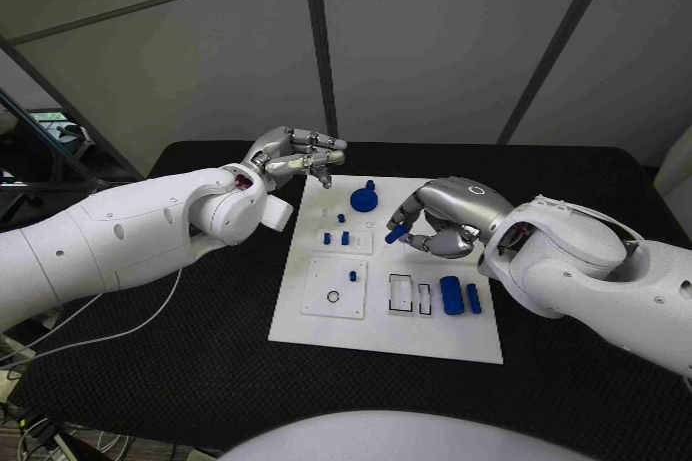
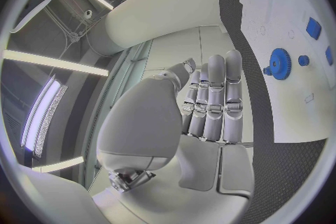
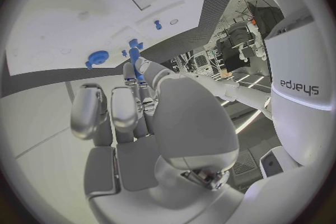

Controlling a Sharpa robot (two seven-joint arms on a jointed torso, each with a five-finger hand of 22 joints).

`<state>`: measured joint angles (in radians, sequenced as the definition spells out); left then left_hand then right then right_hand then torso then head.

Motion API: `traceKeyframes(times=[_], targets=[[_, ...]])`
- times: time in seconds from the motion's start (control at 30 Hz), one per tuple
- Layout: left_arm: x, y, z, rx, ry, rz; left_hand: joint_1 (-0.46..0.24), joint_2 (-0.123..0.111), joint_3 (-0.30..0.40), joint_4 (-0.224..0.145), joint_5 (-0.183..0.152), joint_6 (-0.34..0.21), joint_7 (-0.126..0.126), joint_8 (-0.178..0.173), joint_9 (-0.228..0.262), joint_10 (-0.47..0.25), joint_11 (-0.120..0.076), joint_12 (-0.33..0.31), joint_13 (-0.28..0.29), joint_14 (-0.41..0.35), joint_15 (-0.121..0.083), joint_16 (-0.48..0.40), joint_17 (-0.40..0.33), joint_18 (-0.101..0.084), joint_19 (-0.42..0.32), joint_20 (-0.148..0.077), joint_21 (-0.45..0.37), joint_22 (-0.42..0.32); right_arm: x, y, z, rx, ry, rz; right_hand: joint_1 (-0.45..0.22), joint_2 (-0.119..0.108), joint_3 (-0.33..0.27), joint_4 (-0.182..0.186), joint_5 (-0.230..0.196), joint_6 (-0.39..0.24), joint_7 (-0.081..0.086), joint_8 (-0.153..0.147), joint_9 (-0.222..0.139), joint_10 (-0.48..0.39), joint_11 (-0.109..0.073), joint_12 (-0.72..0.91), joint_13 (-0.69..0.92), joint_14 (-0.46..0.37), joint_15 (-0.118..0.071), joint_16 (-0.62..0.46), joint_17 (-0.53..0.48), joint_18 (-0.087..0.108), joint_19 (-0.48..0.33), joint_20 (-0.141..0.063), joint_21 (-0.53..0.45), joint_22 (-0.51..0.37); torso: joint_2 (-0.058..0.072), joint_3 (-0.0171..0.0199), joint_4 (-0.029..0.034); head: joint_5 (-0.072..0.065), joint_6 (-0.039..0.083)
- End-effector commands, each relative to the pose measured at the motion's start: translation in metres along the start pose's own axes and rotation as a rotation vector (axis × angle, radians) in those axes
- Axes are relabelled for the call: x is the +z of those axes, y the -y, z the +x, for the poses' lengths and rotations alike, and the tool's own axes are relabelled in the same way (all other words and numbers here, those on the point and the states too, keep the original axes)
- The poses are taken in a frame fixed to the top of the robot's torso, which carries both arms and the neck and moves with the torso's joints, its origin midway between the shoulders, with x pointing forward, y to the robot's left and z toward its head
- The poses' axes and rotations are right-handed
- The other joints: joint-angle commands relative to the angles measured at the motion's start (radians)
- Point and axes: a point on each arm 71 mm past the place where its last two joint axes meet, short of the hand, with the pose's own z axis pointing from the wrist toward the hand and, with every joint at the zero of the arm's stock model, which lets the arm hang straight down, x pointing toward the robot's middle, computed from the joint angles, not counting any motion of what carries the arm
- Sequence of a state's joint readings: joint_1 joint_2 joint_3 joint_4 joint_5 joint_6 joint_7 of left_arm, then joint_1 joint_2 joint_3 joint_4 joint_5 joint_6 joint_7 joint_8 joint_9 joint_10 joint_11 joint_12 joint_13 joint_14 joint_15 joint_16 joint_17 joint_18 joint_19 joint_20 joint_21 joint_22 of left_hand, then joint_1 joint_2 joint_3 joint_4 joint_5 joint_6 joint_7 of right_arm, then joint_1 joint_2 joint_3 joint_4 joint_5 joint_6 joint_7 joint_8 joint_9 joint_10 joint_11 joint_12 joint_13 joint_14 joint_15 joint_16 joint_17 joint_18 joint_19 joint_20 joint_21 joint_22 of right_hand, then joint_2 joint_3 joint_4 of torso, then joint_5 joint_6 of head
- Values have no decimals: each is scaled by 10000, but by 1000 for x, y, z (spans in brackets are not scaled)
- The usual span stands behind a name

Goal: Assemble the parts on the task board

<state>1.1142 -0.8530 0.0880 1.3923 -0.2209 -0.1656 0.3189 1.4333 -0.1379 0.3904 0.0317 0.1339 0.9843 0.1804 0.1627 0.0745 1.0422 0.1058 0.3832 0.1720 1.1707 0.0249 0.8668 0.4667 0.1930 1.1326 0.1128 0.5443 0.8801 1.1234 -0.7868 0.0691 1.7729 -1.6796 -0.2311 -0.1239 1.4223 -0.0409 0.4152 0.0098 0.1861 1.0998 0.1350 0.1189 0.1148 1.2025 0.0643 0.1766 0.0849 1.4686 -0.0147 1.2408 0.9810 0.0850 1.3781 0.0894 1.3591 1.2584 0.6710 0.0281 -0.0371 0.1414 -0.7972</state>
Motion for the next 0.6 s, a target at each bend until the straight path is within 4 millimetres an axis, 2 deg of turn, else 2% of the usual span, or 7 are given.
traceKeyframes(times=[0.03,0.17,0.3,0.47,0.6], targets=[[2,1,3,-83,-149,37,-39,62,-57,6,-22,-73,18,30,-9,-78,3,66,11,-75,-7,-49,-11,-116,-39,48,-67,-10,9,-17,0,307,270,-644,-16,-92,48,9,53,133,20,52,230,33,17,-62,-5,150,-16,33,2,-115,26,7,44,6,16,0,35,48,-34],[4,0,4,-96,-174,27,-39,62,-57,6,-22,-73,18,30,-9,-78,3,66,11,-75,-7,-49,-11,-116,-39,48,-67,-10,21,-35,12,496,12,-1179,-24,-98,47,11,56,132,22,51,231,33,18,-68,-5,148,-15,30,-5,-113,19,8,38,-3,13,-5,30,128,-58],[5,0,6,-116,-215,37,-25,78,-59,-1,-18,-78,17,38,-9,-92,1,82,15,-83,-8,-48,-17,-113,-41,50,-79,-17,27,-44,30,616,-426,-1448,-32,-103,46,13,60,130,25,48,233,31,20,-76,-5,146,-14,23,-20,-113,18,9,38,-3,11,-22,30,231,-85],[6,-1,7,-122,-225,36,-25,78,-59,-1,-18,-78,17,38,-9,-92,1,82,15,-83,-8,-48,-17,-113,-41,50,-79,-17,33,-50,53,657,-972,-1607,-39,-106,46,15,63,126,28,45,233,27,23,-85,-5,146,-12,28,-13,-115,24,10,46,8,21,2,23,362,-164],[6,-1,7,-120,-216,36,-25,78,-59,-1,-18,-78,17,38,-9,-92,1,82,15,-83,-8,-48,-17,-113,-41,50,-79,-17,35,-54,65,577,-1256,-1694,-45,-107,46,17,67,122,32,42,234,22,25,-93,-6,147,-11,32,-8,-114,21,11,43,4,17,-5,26,426,-228]])
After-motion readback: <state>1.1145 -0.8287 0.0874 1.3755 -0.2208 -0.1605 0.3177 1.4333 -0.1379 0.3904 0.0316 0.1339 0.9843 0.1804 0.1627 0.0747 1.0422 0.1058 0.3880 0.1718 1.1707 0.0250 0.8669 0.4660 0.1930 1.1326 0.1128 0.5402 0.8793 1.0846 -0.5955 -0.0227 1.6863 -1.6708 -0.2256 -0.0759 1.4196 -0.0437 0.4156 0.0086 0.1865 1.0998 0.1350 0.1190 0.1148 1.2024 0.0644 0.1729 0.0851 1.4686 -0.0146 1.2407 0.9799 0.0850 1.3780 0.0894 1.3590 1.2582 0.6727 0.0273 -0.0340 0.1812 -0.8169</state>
